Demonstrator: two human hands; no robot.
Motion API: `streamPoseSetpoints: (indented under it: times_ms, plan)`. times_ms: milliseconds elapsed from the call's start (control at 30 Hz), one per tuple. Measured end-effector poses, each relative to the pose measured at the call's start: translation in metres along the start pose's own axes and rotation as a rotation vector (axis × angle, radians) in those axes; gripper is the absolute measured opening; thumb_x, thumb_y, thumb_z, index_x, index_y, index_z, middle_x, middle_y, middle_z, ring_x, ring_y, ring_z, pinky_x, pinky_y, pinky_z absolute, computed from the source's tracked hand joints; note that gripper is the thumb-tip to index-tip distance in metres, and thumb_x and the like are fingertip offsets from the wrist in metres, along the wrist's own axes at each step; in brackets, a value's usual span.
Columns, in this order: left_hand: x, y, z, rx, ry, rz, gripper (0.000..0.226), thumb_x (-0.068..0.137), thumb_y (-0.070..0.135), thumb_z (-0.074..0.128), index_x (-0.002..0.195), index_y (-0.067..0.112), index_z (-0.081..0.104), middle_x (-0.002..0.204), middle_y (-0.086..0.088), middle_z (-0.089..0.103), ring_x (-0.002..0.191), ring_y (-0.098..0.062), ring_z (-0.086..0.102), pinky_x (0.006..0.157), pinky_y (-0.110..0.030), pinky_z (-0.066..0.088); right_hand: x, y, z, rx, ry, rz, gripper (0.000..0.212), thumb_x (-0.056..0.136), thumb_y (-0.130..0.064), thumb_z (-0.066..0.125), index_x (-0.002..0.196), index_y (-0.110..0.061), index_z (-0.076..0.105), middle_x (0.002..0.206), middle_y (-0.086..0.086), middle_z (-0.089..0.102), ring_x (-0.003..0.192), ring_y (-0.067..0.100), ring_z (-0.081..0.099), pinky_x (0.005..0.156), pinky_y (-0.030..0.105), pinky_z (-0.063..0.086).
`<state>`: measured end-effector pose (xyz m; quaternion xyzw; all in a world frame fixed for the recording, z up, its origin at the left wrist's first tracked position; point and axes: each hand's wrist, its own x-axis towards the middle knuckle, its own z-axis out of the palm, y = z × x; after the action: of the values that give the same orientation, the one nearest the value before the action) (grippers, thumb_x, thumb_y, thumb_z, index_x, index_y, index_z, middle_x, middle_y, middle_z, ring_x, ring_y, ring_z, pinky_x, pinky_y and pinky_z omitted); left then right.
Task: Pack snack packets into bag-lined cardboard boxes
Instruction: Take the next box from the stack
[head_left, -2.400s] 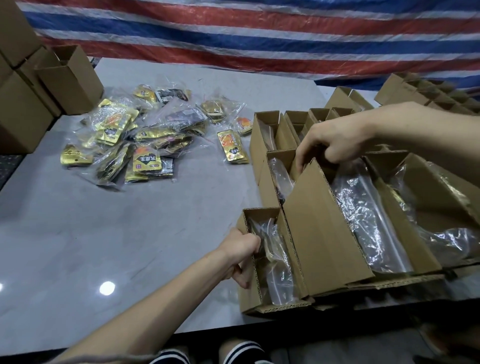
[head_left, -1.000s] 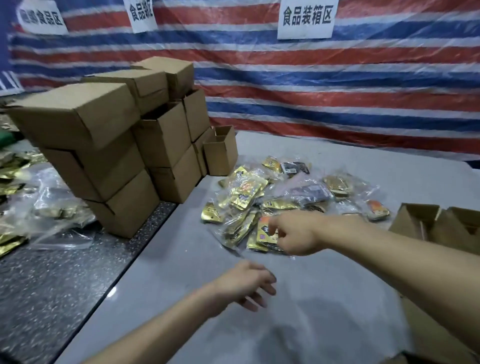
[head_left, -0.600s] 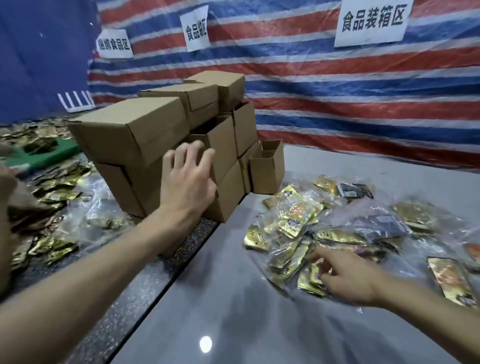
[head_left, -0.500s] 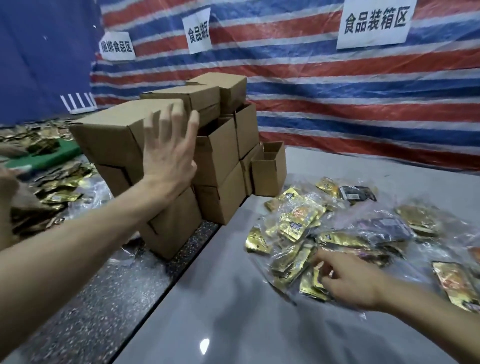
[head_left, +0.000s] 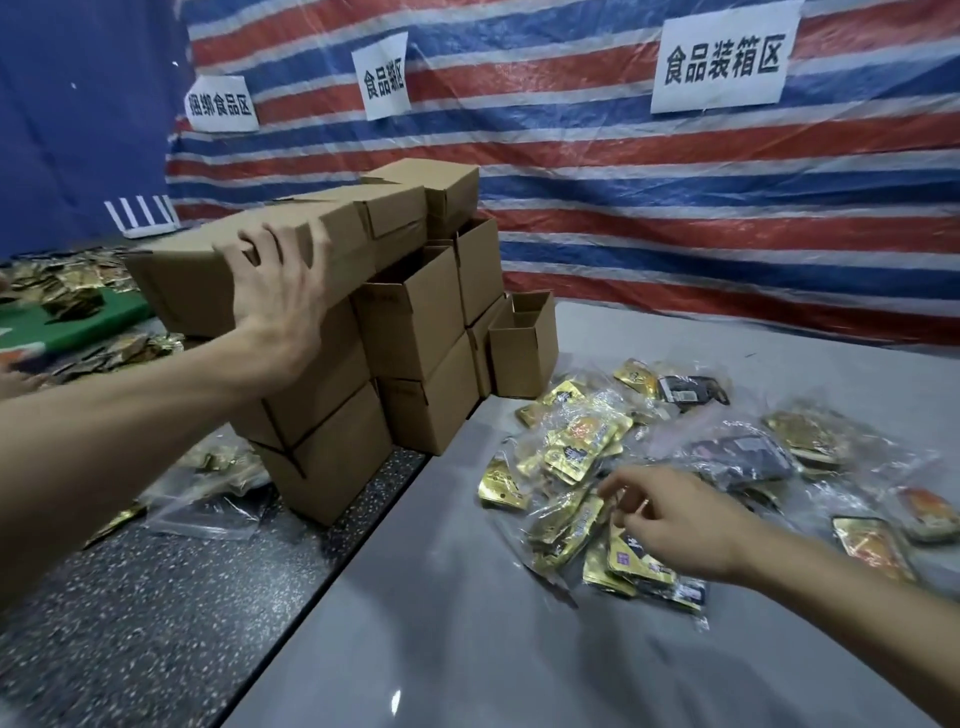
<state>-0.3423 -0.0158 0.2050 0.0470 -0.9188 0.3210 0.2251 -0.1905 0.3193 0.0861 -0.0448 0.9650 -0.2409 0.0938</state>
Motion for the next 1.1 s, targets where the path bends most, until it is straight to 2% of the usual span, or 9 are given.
streamPoseSetpoints:
  times_ms: [233,333,433,500,600,733,833,967,1100]
  plan:
    - [-0.037,-0.005,-0.097,-0.002,0.159,0.049,0.114,0.075,0.055,0.076,0.149,-0.002,0.011,0.145,-0.03,0.029,0.135,-0.043,0.033,0.111,-0.053,0.03,-0.014,0.002,-0.017,0.072,0.068,0.003,0.05,0.091,-0.015,0.054,0.139,-0.029,0.044,0.104,-0.012,0.066,0.088,0.003,0.065,0.079,0.033,0.056]
    - [-0.07,0.002,-0.136,-0.226,0.264,0.151,0.112,0.07,0.052,0.079,0.146,-0.002,0.017,0.139,-0.031,0.031,0.126,-0.044,0.035,0.107,-0.055,0.028,-0.023,0.003,-0.02,0.092,0.105,-0.004,0.067,0.09,-0.029,0.064,0.146,-0.03,0.029,0.112,-0.01,0.065,0.088,0.007,0.067,0.082,0.04,0.058]
    - [-0.104,0.014,-0.163,-0.505,0.266,0.248,0.107,0.065,0.057,0.078,0.143,0.003,0.026,0.132,-0.028,0.038,0.118,-0.042,0.039,0.1,-0.055,0.03,-0.036,0.004,-0.022,0.095,0.179,-0.019,0.093,0.08,-0.046,0.077,0.148,-0.043,0.013,0.127,-0.005,0.059,0.092,0.012,0.067,0.083,0.041,0.058]
    - [-0.119,0.025,-0.171,-0.673,0.141,0.27,0.109,0.059,0.071,0.066,0.141,0.007,0.032,0.129,-0.024,0.042,0.117,-0.039,0.041,0.098,-0.053,0.033,-0.046,0.004,-0.026,0.091,0.217,-0.023,0.108,0.071,-0.05,0.083,0.146,-0.052,0.004,0.14,0.002,0.052,0.092,0.015,0.066,0.08,0.037,0.056]
    - [-0.124,0.045,-0.171,-0.996,-0.198,0.226,0.113,0.047,0.084,0.051,0.137,0.014,0.041,0.128,-0.015,0.049,0.117,-0.037,0.048,0.094,-0.048,0.042,-0.061,0.007,-0.032,0.037,0.238,-0.046,0.124,0.066,-0.045,0.086,0.146,-0.055,-0.008,0.148,0.003,0.041,0.097,0.015,0.061,0.086,0.042,0.055]
    - [-0.121,0.076,-0.15,-1.473,-0.774,0.012,0.068,0.06,0.069,0.066,0.1,0.014,0.067,0.088,-0.004,0.069,0.072,-0.019,0.066,0.052,-0.023,0.045,-0.08,0.013,-0.038,-0.091,0.191,-0.086,0.131,0.066,-0.043,0.087,0.15,-0.048,-0.013,0.153,-0.004,0.027,0.118,0.023,0.056,0.094,0.048,0.051]
    - [-0.127,0.097,-0.119,-1.653,-1.091,-0.134,0.057,0.06,0.061,0.066,0.098,0.018,0.064,0.083,-0.011,0.066,0.074,-0.028,0.065,0.058,-0.029,0.05,-0.091,0.021,-0.042,-0.206,0.054,-0.051,0.116,0.072,-0.039,0.08,0.153,-0.043,-0.003,0.146,0.0,0.028,0.122,0.026,0.052,0.096,0.045,0.05]
    - [-0.144,0.113,-0.077,-1.709,-1.339,-0.289,0.059,0.061,0.059,0.066,0.1,0.014,0.059,0.092,-0.015,0.063,0.085,-0.036,0.062,0.057,-0.045,0.055,-0.1,0.026,-0.043,-0.271,-0.021,-0.036,0.072,0.09,-0.031,0.063,0.152,-0.034,0.029,0.144,-0.004,0.038,0.132,0.018,0.041,0.107,0.042,0.041]
    - [-0.177,0.133,-0.042,-1.682,-1.682,-0.293,0.056,0.072,0.062,0.056,0.095,0.012,0.057,0.084,-0.018,0.065,0.08,-0.039,0.065,0.069,-0.044,0.054,-0.1,0.025,-0.045,-0.211,-0.045,-0.026,0.044,0.093,-0.015,0.048,0.133,-0.032,0.055,0.131,-0.003,0.056,0.122,0.018,0.051,0.105,0.04,0.042]
